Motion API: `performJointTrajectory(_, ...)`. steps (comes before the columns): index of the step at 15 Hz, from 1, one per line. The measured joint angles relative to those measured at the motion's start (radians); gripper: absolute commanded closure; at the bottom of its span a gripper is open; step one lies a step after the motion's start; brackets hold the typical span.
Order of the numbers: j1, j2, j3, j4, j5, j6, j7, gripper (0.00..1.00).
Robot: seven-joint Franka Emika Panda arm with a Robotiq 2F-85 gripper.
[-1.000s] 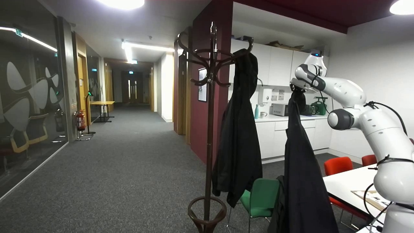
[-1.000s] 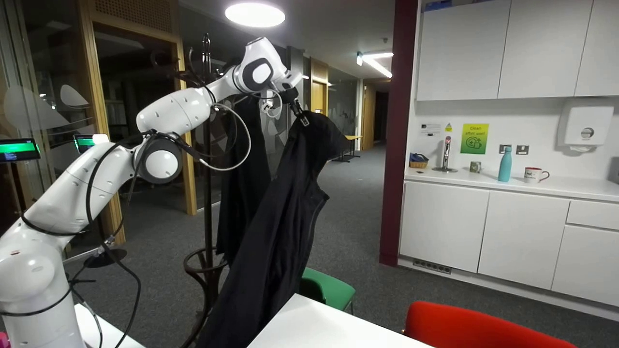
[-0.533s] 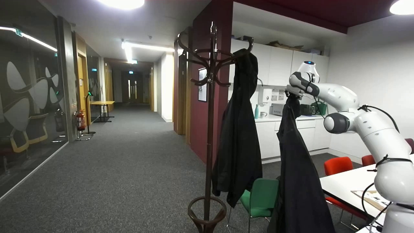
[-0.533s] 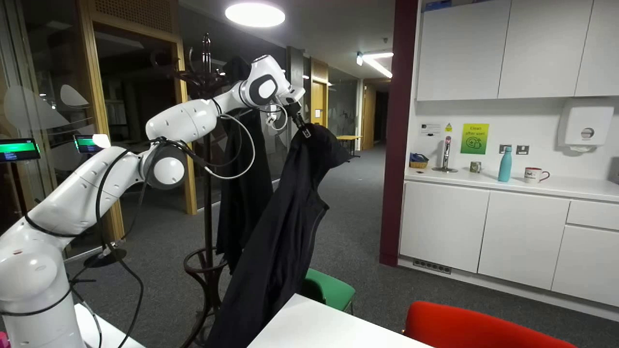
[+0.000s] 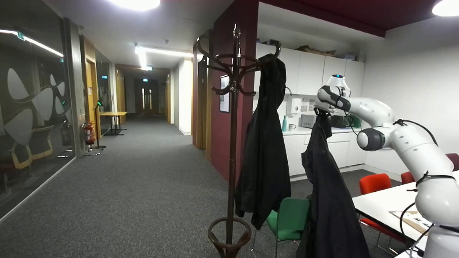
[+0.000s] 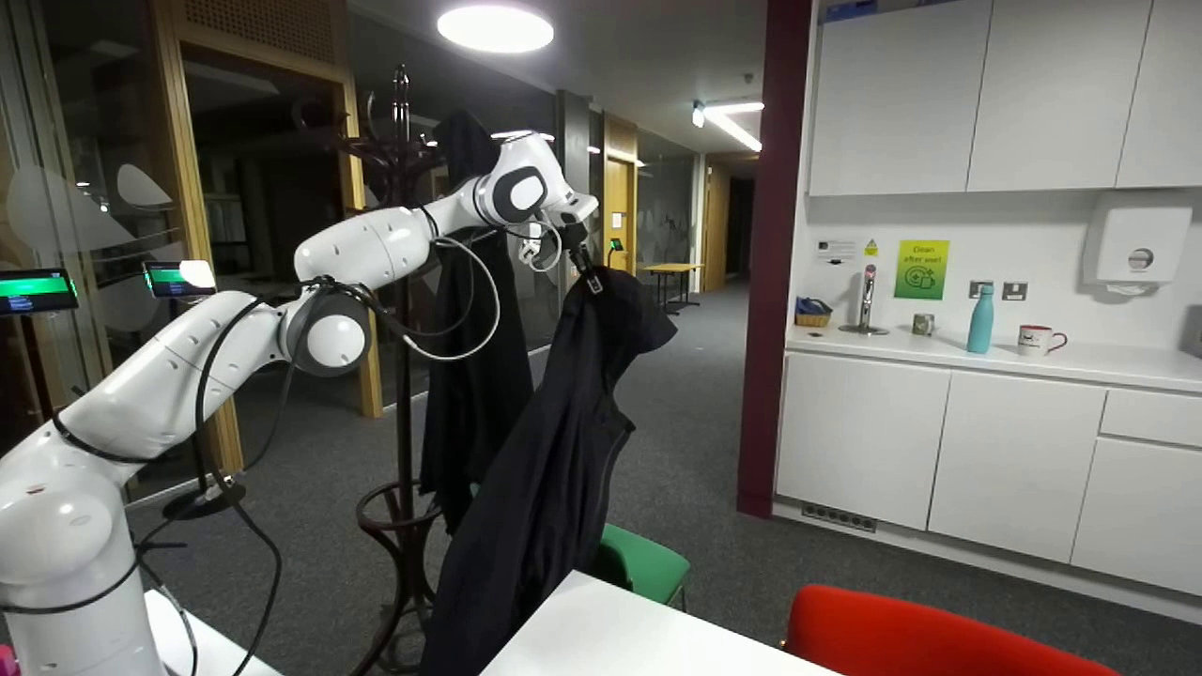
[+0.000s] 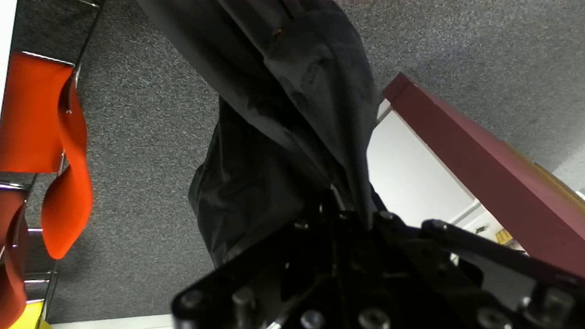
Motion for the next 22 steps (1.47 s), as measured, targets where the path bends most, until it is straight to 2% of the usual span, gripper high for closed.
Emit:
performJointTrajectory(2, -0.001, 0.008, -0.004, 0.0, -0.001, -0.006, 0.0, 0.99)
performJointTrajectory(3, -0.001, 0.012, -0.005, 0.0, -0.001, -0.007, 0.0, 0.72)
performJointTrajectory(4, -0.001, 0.016, -0.007, 0.0, -0.002, -0.008, 0.0, 0.71)
performJointTrajectory(5, -0.001, 0.019, -0.009, 0.0, -0.003, -0.01, 0.0, 0.65)
performJointTrajectory(11, -0.001, 0.025, -0.012, 0.002, -0.003, -0.023, 0.0, 0.19)
performJointTrajectory(14, -0.001, 0.023, -0.014, 0.004, -0.003, -0.023, 0.0, 0.01)
performJointTrajectory(22, -0.001, 0.021, -0.014, 0.004, -0.003, -0.023, 0.0, 0.0)
